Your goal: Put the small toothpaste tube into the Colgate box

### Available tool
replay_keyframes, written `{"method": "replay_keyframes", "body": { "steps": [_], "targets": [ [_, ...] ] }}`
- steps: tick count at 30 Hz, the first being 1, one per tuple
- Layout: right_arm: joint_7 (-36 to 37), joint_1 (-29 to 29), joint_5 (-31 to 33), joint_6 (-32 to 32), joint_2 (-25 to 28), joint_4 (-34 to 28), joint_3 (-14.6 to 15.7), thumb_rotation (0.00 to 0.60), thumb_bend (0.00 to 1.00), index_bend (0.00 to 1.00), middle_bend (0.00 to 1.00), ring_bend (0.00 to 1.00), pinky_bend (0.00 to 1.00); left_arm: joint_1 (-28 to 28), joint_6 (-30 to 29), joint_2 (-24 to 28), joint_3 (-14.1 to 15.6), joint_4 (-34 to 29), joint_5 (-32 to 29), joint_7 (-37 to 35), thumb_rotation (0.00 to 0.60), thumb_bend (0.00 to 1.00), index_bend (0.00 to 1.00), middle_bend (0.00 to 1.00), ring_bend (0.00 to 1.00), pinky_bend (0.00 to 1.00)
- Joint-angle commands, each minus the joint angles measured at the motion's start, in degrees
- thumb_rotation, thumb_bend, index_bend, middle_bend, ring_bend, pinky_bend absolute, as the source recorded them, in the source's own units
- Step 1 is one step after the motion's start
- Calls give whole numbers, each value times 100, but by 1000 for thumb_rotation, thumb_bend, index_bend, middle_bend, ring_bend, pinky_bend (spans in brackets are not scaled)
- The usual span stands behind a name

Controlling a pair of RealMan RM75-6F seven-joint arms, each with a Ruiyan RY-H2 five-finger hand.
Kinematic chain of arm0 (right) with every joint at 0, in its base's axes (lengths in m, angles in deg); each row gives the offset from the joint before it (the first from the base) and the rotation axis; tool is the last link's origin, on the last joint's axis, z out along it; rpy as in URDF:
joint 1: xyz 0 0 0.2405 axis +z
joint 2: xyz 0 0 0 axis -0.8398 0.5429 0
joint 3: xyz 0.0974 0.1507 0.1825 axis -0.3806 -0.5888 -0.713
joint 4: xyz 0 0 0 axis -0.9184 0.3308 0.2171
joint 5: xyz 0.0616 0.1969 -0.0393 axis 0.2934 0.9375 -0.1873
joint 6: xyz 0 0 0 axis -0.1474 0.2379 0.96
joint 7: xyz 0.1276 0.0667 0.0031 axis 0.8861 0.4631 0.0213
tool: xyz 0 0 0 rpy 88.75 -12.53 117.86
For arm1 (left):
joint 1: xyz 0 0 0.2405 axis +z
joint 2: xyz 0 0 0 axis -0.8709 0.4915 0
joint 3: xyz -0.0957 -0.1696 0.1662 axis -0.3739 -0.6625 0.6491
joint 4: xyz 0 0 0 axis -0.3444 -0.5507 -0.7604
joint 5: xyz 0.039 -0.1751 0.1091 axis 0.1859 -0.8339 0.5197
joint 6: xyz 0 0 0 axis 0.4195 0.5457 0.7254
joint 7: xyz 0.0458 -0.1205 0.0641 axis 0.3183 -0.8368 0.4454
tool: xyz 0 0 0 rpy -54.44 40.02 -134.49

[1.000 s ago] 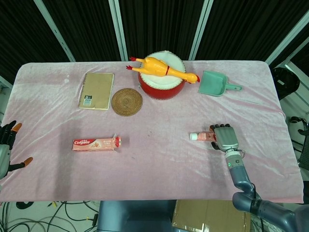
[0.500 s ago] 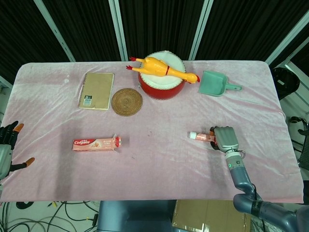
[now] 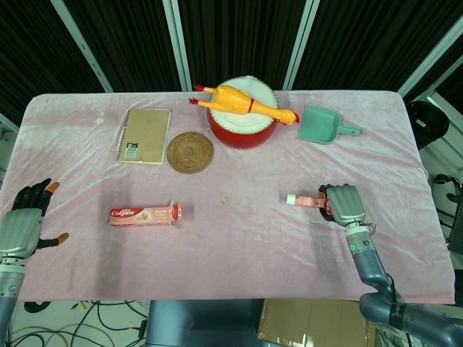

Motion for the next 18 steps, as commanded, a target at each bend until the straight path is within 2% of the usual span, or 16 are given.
{"method": "replay_keyframes", "body": {
  "steps": [1, 7, 13, 18],
  "targets": [
    [47, -36, -38, 55, 54, -67, 15, 600, 379, 640, 584, 549, 478, -403, 499, -205, -194, -240, -674, 679, 600, 36, 93, 19, 0, 59],
    [118, -53, -95, 89, 103, -114, 39, 600, 384, 640, 584, 549, 478, -734, 753, -472, -322, -158, -1202, 1210, 600, 42, 101, 33, 11, 85],
    [116, -43, -133, 129, 155, -226, 36, 600, 383, 640, 584, 549, 478, -1112, 1016, -863, -364, -5, -1957, 1910, 600, 133, 219, 169, 122, 177],
    [57, -40, -146, 174, 210, -333, 34, 600, 382, 640, 584, 550, 478, -1378, 1193, -1177, -326, 101, -2336, 2250, 600, 134, 238, 186, 132, 197]
  ]
}}
